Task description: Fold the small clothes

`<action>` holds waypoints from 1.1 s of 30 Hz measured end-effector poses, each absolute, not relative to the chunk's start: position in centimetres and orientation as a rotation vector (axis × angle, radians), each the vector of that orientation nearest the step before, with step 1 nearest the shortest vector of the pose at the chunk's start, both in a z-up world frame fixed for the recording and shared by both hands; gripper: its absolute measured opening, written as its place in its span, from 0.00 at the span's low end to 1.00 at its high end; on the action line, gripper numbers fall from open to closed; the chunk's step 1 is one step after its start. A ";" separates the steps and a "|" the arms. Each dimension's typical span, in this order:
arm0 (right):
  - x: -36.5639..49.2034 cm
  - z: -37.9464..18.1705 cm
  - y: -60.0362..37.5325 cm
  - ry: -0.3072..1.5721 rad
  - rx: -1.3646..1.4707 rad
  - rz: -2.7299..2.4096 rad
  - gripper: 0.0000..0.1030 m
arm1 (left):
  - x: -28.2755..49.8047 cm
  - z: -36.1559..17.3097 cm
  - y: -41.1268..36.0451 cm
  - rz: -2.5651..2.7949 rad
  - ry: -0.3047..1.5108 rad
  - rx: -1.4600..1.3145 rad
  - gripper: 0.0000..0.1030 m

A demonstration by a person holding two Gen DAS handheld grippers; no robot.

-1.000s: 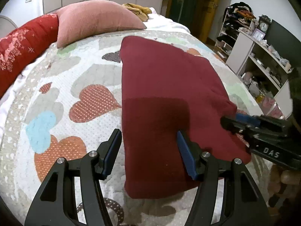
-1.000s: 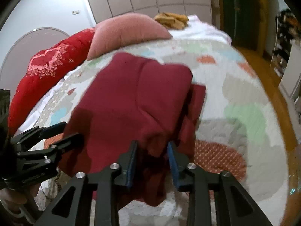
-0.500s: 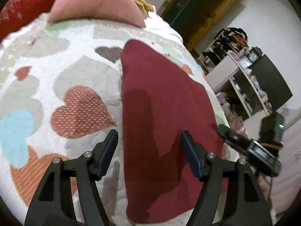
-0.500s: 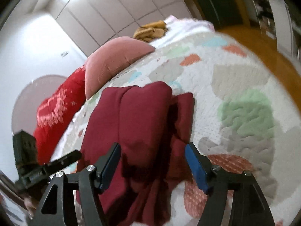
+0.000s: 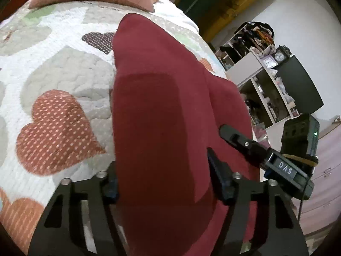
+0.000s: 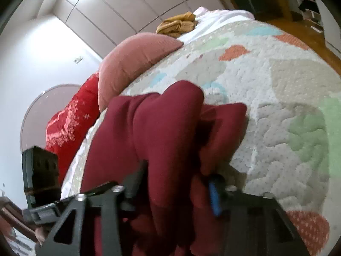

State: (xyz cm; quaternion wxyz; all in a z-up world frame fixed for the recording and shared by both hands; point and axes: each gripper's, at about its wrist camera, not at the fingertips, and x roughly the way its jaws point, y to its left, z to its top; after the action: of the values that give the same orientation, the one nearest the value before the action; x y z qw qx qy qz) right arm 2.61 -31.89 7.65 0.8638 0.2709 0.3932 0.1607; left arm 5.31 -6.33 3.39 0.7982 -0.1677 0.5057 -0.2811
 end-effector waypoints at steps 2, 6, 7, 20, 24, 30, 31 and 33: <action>1.8 8.8 -31.5 0.824 0.588 0.360 0.35 | 4.0 4.6 -5.6 -0.597 1.083 -0.357 0.57; -1.4 11.7 -29.7 0.842 0.586 0.420 0.35 | 0.3 7.7 -3.1 -0.591 1.078 -0.351 0.57; -2.4 12.3 -29.3 0.855 0.594 0.440 0.35 | -0.9 8.5 -2.2 -0.591 1.082 -0.352 0.57; -9.1 11.4 -23.9 0.907 0.273 0.299 0.47 | -6.6 4.6 1.6 -0.397 1.097 -0.271 0.70; -11.0 13.7 -24.0 0.854 0.252 0.340 0.47 | -7.2 5.3 1.5 -0.361 1.086 -0.243 0.70; -13.1 14.4 -19.7 0.843 0.201 0.460 0.44 | -9.8 6.5 2.8 -0.276 1.032 -0.190 0.70; -13.3 13.9 -18.7 0.853 0.172 0.460 0.44 | -10.1 6.8 3.0 -0.261 1.017 -0.179 0.70; -13.1 12.7 -17.5 0.880 0.124 0.429 0.44 | -11.1 7.3 3.5 -0.240 0.990 -0.161 0.70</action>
State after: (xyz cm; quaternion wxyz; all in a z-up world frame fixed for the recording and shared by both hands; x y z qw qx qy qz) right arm -13.09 -17.49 12.74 0.8808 0.0593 0.4221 0.2059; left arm -11.11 3.52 7.26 0.8699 -0.0769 0.4735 -0.1147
